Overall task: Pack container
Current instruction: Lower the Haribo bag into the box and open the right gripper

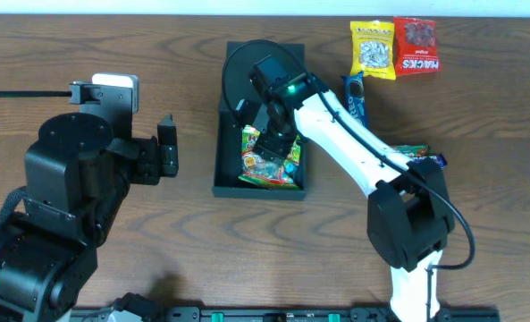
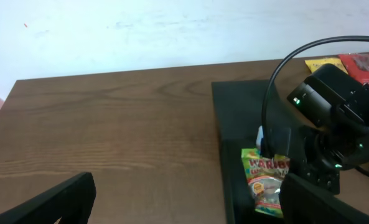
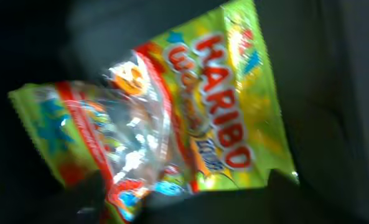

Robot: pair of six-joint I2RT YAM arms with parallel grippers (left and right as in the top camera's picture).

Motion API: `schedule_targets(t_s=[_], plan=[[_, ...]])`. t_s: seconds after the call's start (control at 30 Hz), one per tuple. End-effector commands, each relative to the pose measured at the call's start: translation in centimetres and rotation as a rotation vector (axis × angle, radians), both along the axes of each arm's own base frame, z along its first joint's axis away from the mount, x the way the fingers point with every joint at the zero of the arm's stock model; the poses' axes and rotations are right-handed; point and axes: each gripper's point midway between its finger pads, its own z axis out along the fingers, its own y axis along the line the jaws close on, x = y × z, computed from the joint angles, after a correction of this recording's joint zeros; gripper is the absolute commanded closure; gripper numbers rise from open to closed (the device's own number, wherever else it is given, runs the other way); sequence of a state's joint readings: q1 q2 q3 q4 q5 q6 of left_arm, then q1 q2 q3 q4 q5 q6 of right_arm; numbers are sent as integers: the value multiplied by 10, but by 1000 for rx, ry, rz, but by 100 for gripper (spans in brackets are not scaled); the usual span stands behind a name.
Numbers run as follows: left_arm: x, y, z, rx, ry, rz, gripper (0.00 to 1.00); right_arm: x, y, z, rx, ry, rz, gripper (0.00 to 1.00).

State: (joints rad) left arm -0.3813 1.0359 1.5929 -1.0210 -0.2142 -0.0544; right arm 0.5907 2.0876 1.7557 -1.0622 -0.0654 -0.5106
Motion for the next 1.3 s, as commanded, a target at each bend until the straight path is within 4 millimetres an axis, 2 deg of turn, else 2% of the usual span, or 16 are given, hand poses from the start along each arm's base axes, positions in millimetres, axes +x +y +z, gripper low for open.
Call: schedule_targets(t_s=[0.0, 0.1, 0.13, 0.17, 0.2, 0.23, 0.27, 0.33, 0.4, 0.5, 0.6, 0.8, 0.9, 1.03, 1.13, 1.27], plan=[[-1, 3, 7, 6, -22, 10, 5, 12, 0, 15, -8, -56, -82, 15], [-1, 3, 8, 5, -25, 10, 5, 15, 2, 35, 22, -79, -124, 27], [-1, 3, 8, 4, -25, 11, 5, 14, 3, 41, 36, -81, -135, 37], [-1, 3, 7, 4, -24, 11, 5, 12, 5, 48, 61, -78, -144, 55], [-1, 3, 7, 4, -24, 10, 5, 8, 8, 54, 89, -66, -148, 78], [-1, 3, 7, 4, -23, 10, 5, 2, 13, 57, 118, -38, -139, 91], [-1, 3, 7, 4, -23, 10, 5, -4, 18, 57, 147, -5, -129, 98], [-1, 3, 7, 4, -23, 10, 5, -16, 25, 47, 183, 64, -115, 98], [-1, 3, 7, 5, -22, 10, 5, -23, 24, 26, 159, 97, -111, 98], [-1, 3, 6, 6, -20, 10, 5, -31, 16, -11, 109, 133, -148, 98], [-1, 3, 7, 5, -20, 10, 5, -35, 9, -37, 83, 141, -189, 98], [-1, 3, 7, 5, -20, 10, 5, -44, 2, -67, 84, 150, -214, 86], [-1, 3, 7, 5, -20, 10, 5, -45, -1, -76, 78, 142, -226, 87], [-1, 3, 7, 5, -21, 10, 5, -42, -7, -70, 46, 128, -269, 91], [-1, 3, 7, 4, -24, 10, 5, -30, 3, -30, 79, 117, -322, 91], [0, 3, 8, 2, -28, 10, 5, -3, 15, 27, 173, 31, -362, 75]])
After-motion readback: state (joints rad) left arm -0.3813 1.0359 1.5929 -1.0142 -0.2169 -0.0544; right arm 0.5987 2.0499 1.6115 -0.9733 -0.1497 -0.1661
